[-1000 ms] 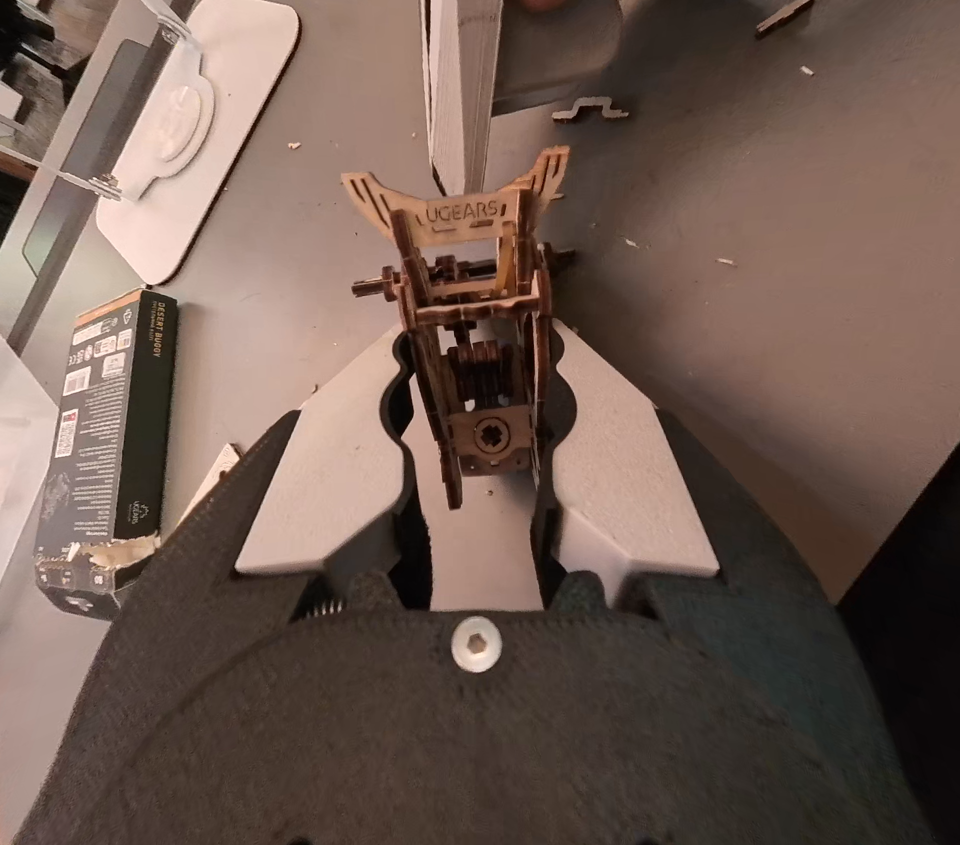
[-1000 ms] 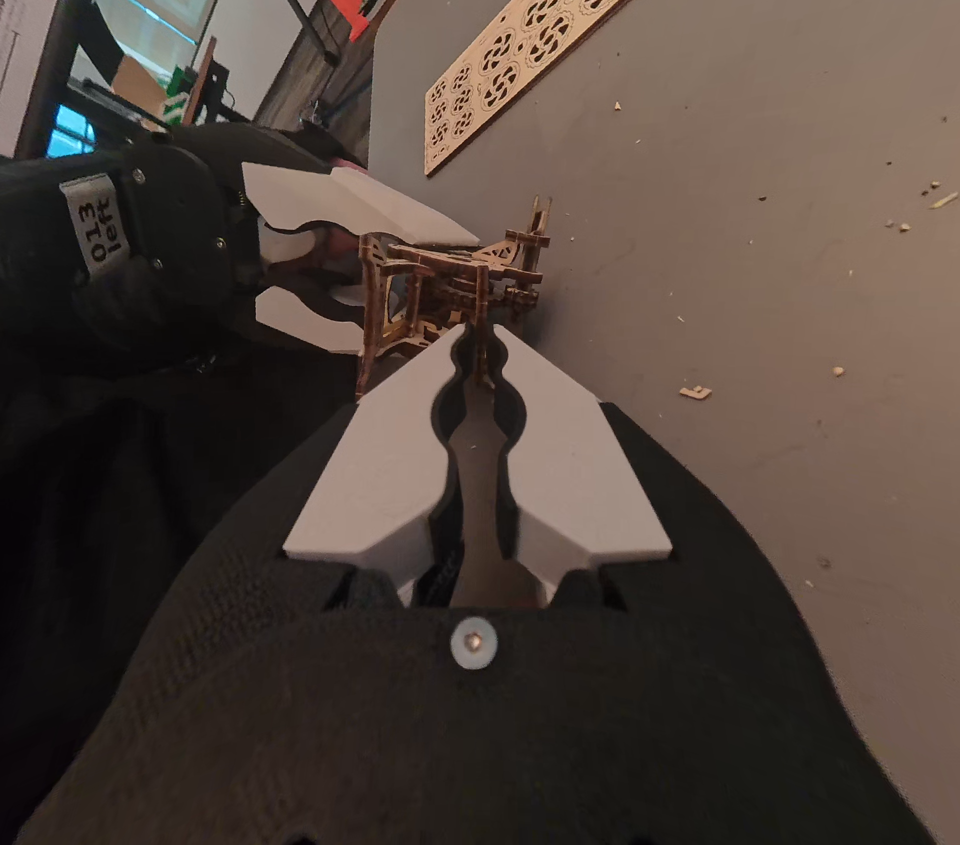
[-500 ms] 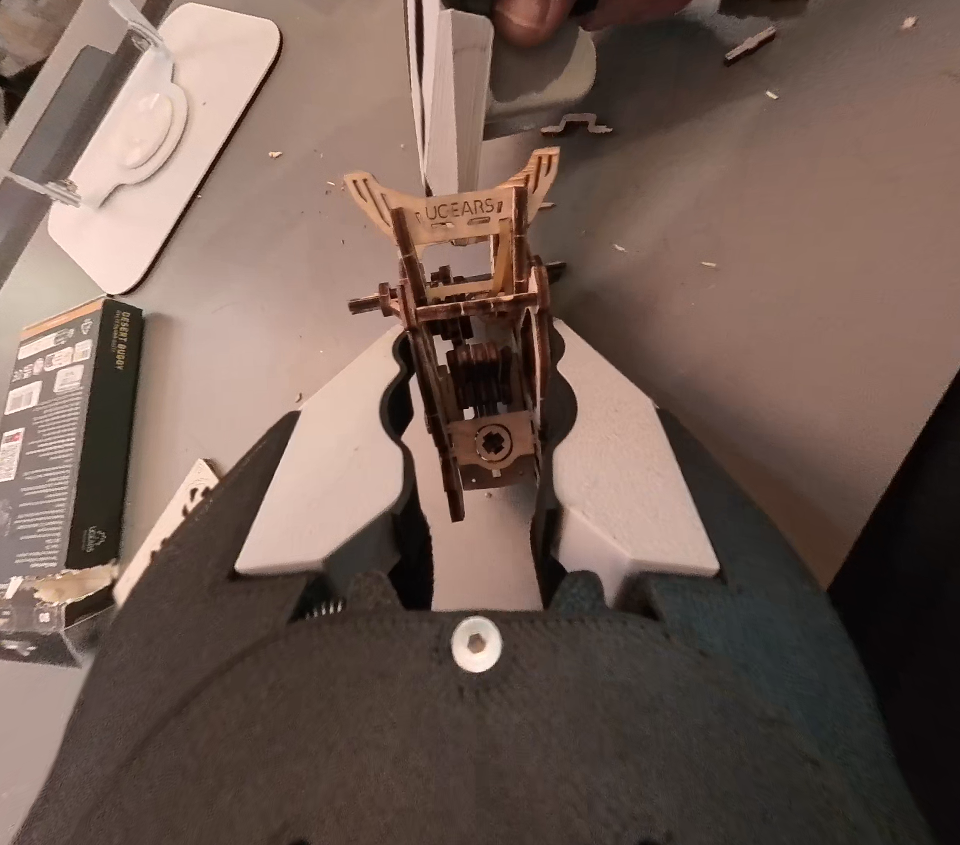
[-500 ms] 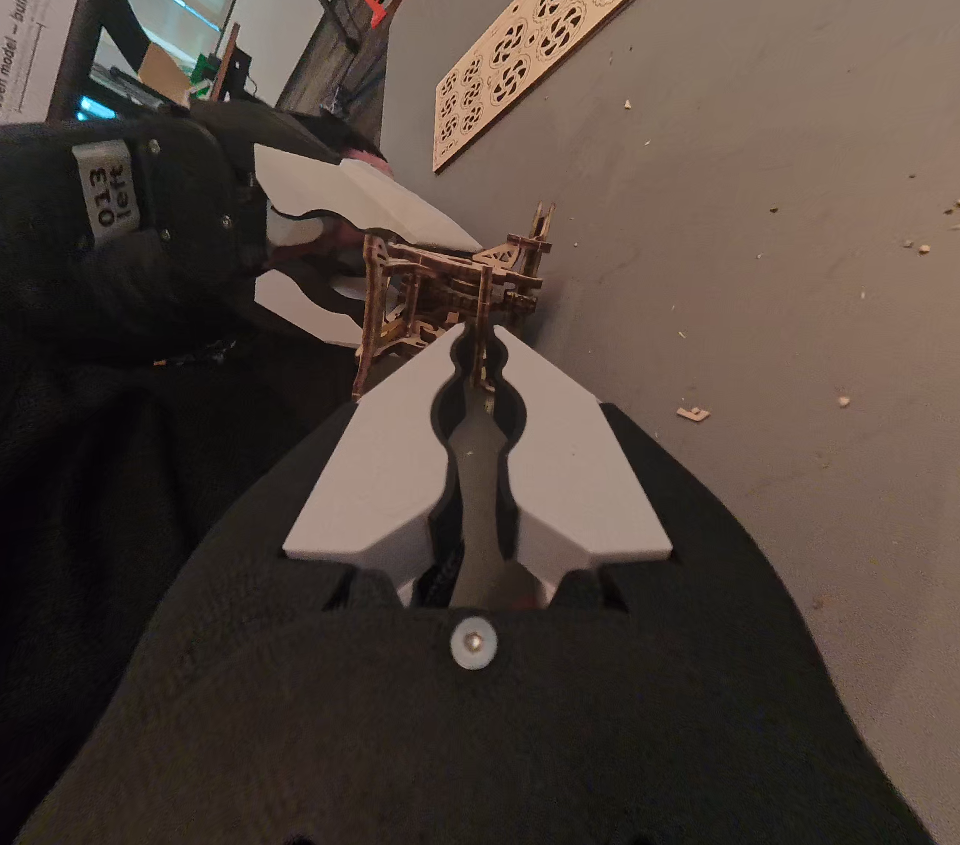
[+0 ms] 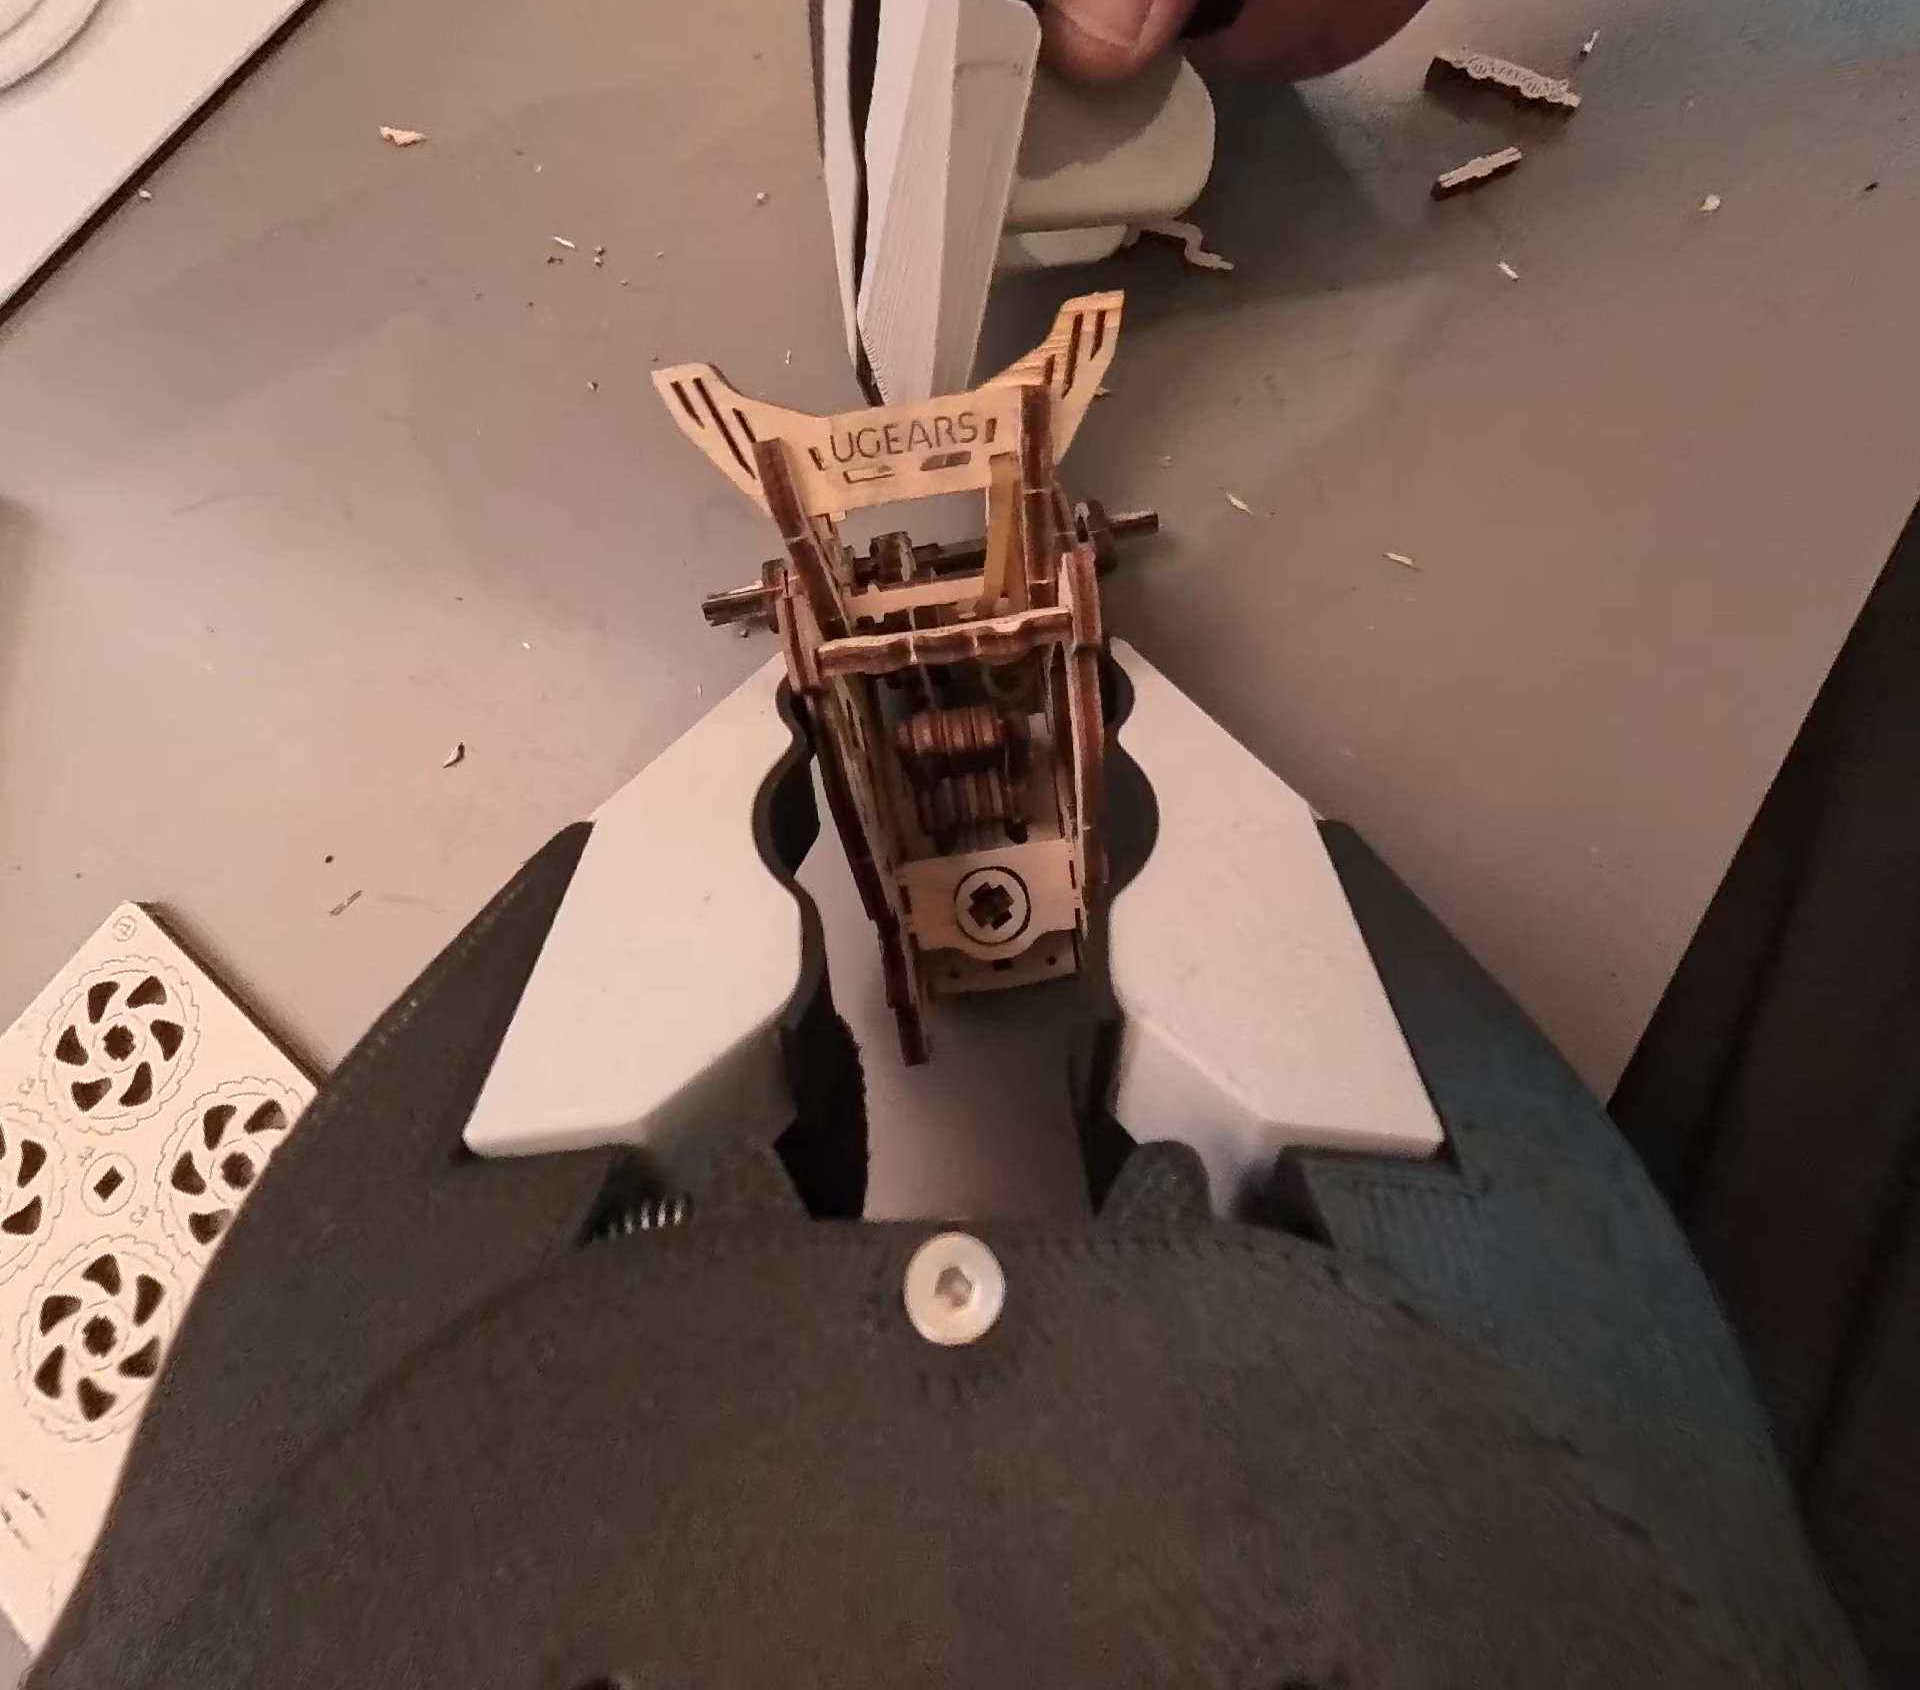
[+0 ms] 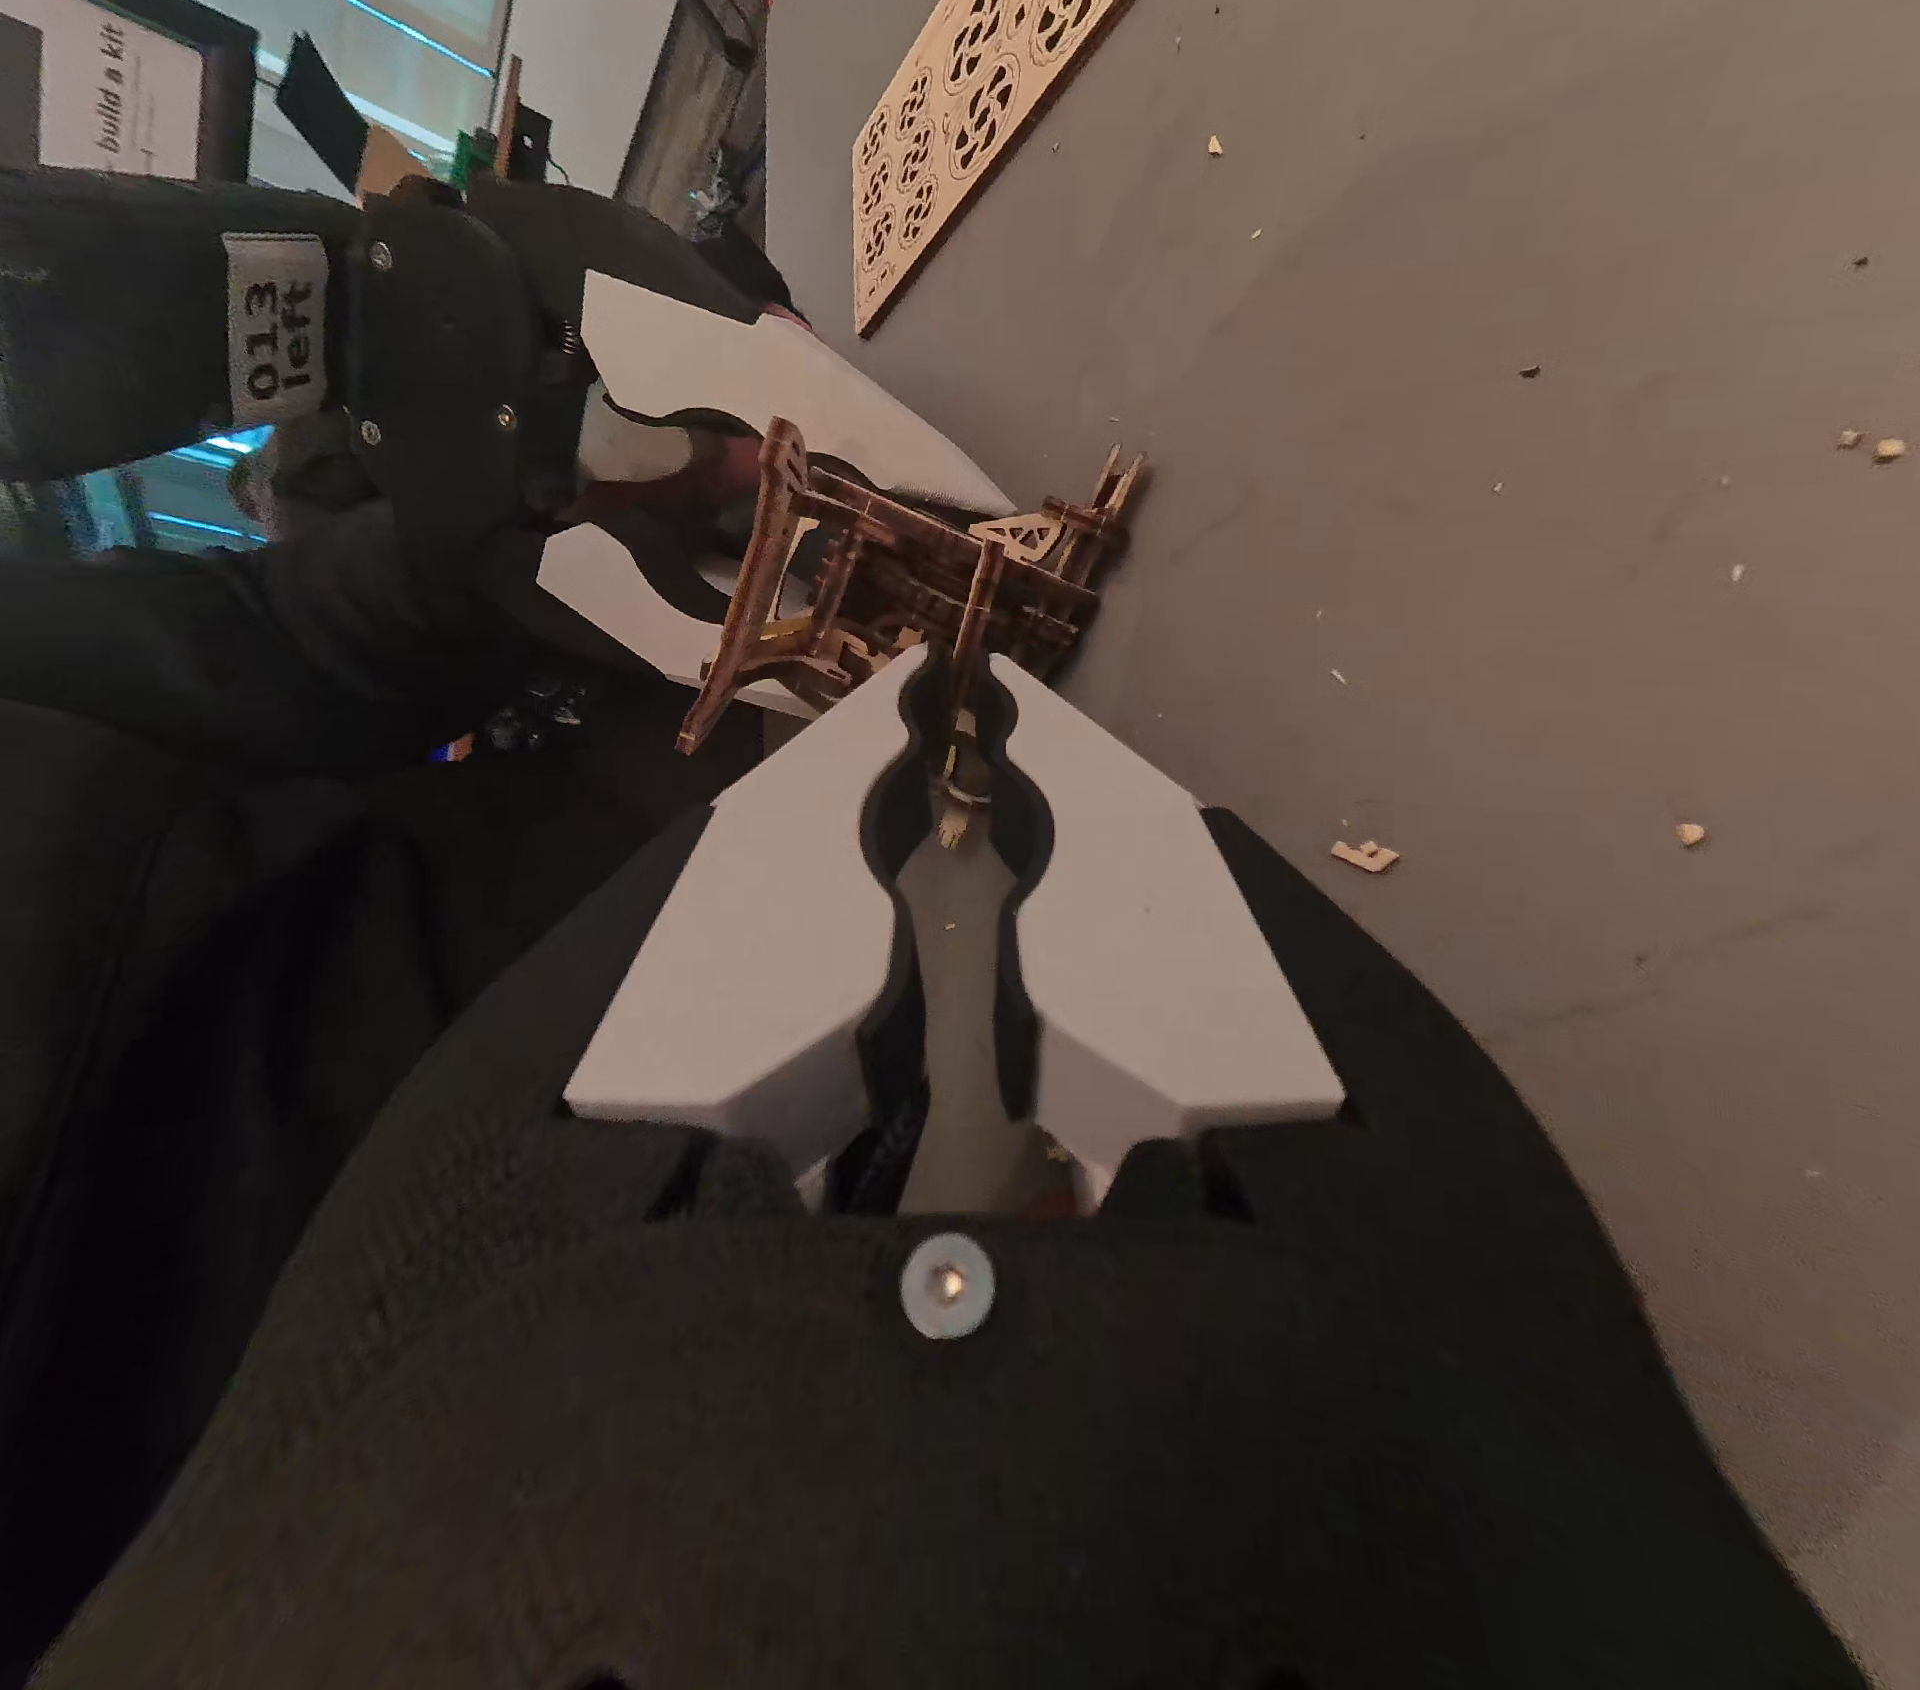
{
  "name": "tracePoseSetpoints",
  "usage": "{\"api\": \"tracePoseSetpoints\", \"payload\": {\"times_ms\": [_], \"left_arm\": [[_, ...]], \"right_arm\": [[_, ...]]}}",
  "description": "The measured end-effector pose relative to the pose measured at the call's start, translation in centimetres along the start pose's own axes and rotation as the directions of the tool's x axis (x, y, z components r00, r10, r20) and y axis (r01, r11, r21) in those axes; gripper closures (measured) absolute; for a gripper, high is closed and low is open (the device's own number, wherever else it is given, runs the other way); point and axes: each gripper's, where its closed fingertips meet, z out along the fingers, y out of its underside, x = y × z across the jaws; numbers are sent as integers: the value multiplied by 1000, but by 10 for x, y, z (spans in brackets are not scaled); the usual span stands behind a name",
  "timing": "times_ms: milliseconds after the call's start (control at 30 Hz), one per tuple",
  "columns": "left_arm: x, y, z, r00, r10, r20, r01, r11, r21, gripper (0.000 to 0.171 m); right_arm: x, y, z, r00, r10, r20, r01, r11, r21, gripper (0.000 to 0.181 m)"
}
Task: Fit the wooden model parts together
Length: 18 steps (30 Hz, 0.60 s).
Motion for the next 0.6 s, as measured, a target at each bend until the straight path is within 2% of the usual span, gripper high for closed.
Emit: {"api": "tracePoseSetpoints", "payload": {"times_ms": [133,467,567,600], "left_arm": [[0,0,0,1000,5,-1,-5,1000,19,124],[1,-1,-1,1000,8,-5,-8,999,43,123],[2,-4,4,999,-28,-29,29,999,41,103],[1,-7,5,999,-37,-26,38,998,48,102]], "right_arm": [[0,0,1,999,37,31,-37,999,12,180],[0,2,1,1000,1,-17,-1,1000,5,180],[-2,2,4,1000,-4,-20,5,1000,9,180],[-1,2,4,1000,-7,-27,8,1000,11,180]]}}
